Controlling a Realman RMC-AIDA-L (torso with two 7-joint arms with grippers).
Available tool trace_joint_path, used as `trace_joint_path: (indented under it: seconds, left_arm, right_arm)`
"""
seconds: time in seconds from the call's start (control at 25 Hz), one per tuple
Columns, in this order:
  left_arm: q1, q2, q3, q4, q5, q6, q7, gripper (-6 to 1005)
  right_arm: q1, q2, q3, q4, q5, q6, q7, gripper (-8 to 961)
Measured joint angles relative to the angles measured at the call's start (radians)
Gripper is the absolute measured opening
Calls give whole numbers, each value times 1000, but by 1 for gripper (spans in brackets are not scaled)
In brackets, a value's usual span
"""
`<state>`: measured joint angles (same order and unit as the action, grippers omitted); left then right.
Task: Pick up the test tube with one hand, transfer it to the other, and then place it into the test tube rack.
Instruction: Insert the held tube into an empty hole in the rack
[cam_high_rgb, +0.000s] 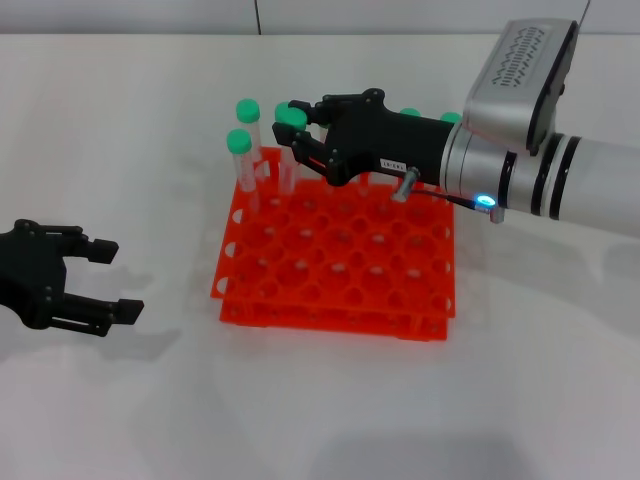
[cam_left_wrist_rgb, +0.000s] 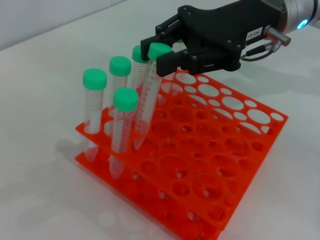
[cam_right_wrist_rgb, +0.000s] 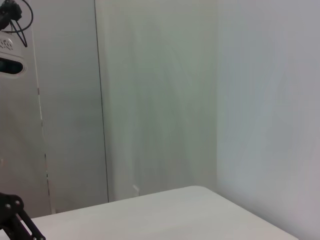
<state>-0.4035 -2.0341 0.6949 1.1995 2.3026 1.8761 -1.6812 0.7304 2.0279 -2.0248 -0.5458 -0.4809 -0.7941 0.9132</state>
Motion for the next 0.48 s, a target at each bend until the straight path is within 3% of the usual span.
trace_joint_path:
  seconds: [0.48]
  left_arm:
    - [0,-1,2,0,0,0,0,880]
  right_arm:
    - [0,0,-10,-6,-6,0,0,265]
